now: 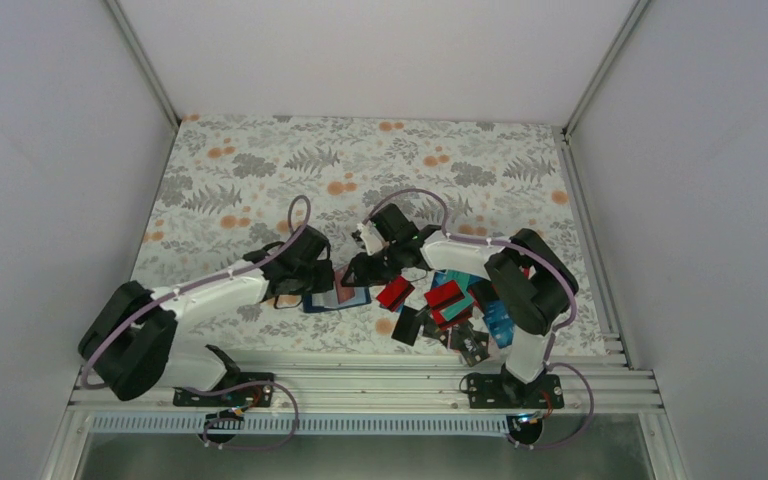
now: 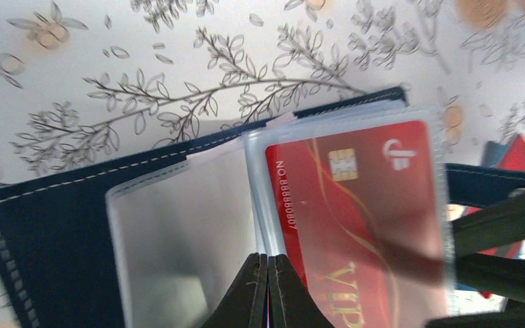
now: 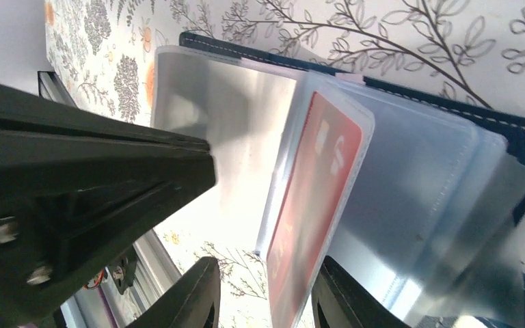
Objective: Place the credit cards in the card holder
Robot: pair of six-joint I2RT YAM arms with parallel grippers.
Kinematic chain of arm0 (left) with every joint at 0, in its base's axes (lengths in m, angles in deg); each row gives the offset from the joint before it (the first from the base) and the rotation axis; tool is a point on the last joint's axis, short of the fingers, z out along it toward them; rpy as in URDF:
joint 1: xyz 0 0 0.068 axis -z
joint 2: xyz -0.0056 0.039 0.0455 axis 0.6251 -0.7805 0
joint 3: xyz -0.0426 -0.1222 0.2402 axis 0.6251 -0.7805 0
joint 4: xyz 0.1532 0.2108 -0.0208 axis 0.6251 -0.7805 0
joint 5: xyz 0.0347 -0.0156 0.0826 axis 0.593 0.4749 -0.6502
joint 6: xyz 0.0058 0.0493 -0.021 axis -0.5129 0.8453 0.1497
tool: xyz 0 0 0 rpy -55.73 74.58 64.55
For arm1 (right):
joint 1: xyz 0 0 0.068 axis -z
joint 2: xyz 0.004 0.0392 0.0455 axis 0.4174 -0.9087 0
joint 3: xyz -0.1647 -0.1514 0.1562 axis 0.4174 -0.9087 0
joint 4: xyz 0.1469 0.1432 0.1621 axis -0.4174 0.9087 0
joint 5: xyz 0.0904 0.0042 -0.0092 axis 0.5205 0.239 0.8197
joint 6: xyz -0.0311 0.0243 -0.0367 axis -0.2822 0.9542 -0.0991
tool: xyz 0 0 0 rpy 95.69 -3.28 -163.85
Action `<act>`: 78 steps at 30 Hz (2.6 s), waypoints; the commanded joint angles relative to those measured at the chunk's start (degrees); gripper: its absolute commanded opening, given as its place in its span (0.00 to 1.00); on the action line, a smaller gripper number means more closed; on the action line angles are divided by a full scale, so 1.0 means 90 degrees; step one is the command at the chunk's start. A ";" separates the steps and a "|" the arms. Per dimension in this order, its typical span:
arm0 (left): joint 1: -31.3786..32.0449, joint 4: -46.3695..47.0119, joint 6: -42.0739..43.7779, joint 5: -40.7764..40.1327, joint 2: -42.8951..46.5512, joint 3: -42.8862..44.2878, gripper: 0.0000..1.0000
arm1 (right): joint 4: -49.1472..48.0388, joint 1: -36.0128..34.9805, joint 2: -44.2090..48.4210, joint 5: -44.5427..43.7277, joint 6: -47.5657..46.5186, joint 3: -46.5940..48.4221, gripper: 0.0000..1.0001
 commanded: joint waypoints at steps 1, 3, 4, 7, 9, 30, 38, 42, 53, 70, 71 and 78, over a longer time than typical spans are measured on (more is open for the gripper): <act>0.0015 -0.0592 -0.0164 -0.0389 0.0527 0.0321 0.02 | -0.0049 -0.0140 -0.0186 0.0121 0.0045 0.0307 0.35; 0.0019 -0.0778 -0.0198 -0.0493 0.0678 0.0400 0.03 | -0.0023 -0.0188 -0.0210 0.0116 0.0045 0.0376 0.35; 0.0017 -0.0867 -0.0212 -0.0540 0.0760 0.0436 0.03 | -0.0004 -0.0213 -0.0223 0.0116 0.0046 0.0417 0.35; 0.0010 -0.1086 -0.0251 -0.0693 0.0970 0.0483 0.03 | 0.0011 -0.0291 -0.0261 0.0111 0.0067 0.0532 0.36; 0.0010 -0.1209 -0.0258 -0.0812 0.1071 0.0504 0.03 | 0.0012 -0.0358 -0.0306 0.0125 0.0090 0.0626 0.36; -0.0005 -0.1982 -0.0381 -0.1204 0.2000 0.0346 0.03 | 0.0296 -0.0950 -0.1718 0.0173 0.0039 0.2012 0.47; -0.0007 -0.1936 -0.0269 -0.1172 0.2043 0.0441 0.03 | 0.0468 -0.0949 -0.1621 0.0136 -0.0046 0.2100 0.47; -0.0005 -0.1810 -0.0045 -0.1077 0.2027 0.0569 0.03 | 0.0670 -0.0946 -0.1297 0.0006 -0.0159 0.2150 0.47; 0.0051 -0.1256 0.0515 -0.0546 0.2046 0.0738 0.04 | 0.1118 -0.0761 0.0251 -0.1018 -0.0207 0.1304 0.51; 0.1422 0.0153 0.2391 0.0086 -0.0026 0.1979 0.40 | 0.2993 0.0958 0.3971 -0.3736 0.1084 -0.1438 0.76; 0.1533 0.0237 0.2546 0.0100 -0.0234 0.2080 0.44 | 0.3190 0.1031 0.4115 -0.3889 0.1195 -0.1469 0.82; 0.2098 0.0861 0.3538 0.0332 -0.1562 0.2806 0.63 | 0.3845 0.1996 0.4876 -0.4375 0.1550 -0.1905 1.00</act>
